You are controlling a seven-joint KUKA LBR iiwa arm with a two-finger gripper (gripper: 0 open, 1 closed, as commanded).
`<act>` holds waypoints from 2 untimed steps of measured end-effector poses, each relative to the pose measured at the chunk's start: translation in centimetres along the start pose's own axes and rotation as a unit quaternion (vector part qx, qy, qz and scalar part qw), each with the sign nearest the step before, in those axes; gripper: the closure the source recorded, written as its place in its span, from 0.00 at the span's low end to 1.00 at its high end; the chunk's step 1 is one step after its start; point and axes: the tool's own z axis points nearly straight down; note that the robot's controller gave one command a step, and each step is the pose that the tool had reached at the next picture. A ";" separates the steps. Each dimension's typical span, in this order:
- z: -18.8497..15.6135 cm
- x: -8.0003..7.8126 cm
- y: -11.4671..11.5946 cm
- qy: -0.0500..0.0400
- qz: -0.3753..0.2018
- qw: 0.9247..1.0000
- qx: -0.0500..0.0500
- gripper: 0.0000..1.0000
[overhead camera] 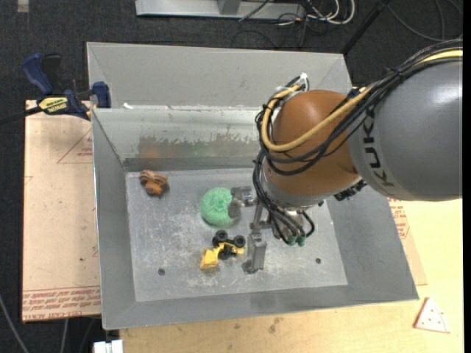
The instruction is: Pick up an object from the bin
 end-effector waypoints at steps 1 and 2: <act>6.1 -1.0 1.4 0.001 0.023 1.000 0.000 0.00; 9.7 -0.2 0.7 0.004 0.021 1.000 0.000 0.00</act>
Offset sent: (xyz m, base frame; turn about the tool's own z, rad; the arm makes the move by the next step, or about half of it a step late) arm -0.0013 0.0003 -0.1036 0.0295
